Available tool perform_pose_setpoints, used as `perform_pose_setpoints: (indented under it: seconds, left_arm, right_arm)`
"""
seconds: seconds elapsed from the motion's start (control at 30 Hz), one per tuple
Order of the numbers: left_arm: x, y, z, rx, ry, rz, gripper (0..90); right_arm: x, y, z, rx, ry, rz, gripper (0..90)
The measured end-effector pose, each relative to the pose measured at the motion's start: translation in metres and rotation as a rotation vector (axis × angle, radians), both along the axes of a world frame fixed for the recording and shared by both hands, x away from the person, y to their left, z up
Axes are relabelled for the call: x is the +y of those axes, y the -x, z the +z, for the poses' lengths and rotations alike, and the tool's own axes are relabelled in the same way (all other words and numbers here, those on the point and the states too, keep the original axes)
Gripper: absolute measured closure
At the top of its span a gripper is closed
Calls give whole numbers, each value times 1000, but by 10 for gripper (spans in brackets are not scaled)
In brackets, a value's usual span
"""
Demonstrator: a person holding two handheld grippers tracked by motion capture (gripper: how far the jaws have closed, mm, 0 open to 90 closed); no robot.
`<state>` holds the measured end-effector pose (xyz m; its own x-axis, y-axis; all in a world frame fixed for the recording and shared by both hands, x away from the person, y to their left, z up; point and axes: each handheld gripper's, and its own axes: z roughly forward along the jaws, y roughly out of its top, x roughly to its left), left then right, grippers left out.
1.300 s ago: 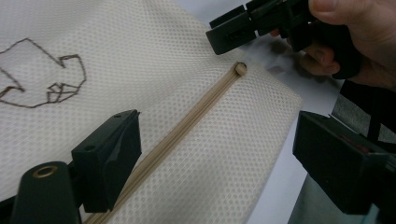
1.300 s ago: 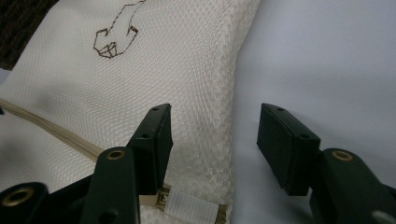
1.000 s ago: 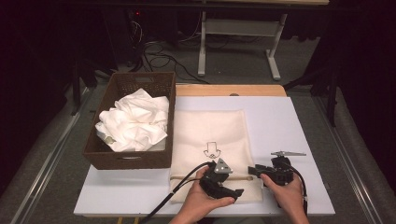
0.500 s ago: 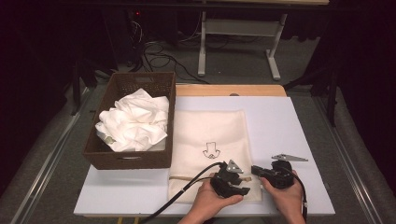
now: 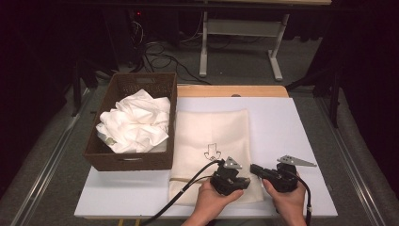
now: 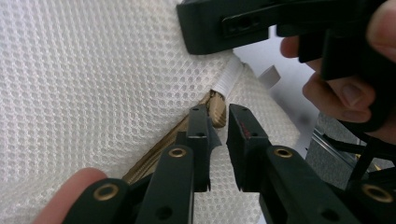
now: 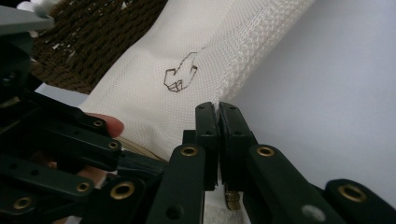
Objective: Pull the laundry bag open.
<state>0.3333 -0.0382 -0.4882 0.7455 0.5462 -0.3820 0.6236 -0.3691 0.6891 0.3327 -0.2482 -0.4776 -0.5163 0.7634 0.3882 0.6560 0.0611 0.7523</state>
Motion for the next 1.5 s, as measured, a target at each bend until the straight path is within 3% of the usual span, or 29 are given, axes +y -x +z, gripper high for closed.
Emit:
perform_pose_setpoints:
  seconds: [0.07,0.2,0.37,0.43,0.5,0.63,0.8,1.13,1.37,1.5]
  left_arm:
    - [-1,0,0,3,-3,-7,868]
    - [1,2,-1,-11,3,-9,876]
    - [7,0,0,-3,64,-5,878]
    - [10,-1,2,-1,82,-5,878]
    - [11,-1,2,0,89,-5,877]
    - [11,-1,1,5,95,-8,877]
    - [13,-3,-2,33,103,9,876]
    - [15,-6,-4,100,139,42,877]
    - [16,-7,-3,122,117,71,878]
    - [17,-9,-5,144,137,78,878]
  right_arm:
    - [2,1,1,-4,-8,9,882]
    - [3,1,1,-6,-18,9,868]
    - [2,0,-2,10,-56,-3,656]
    - [4,-2,-5,28,-36,-21,606]
    - [5,-3,-9,66,-60,-34,577]
    - [9,-4,-13,111,-123,-32,666]
    - [13,-3,-15,95,-149,-29,810]
    - [16,-2,-11,63,-112,-17,837]
    - [20,-2,-9,51,-73,-9,842]
    - [21,-2,-9,49,-68,-11,843]
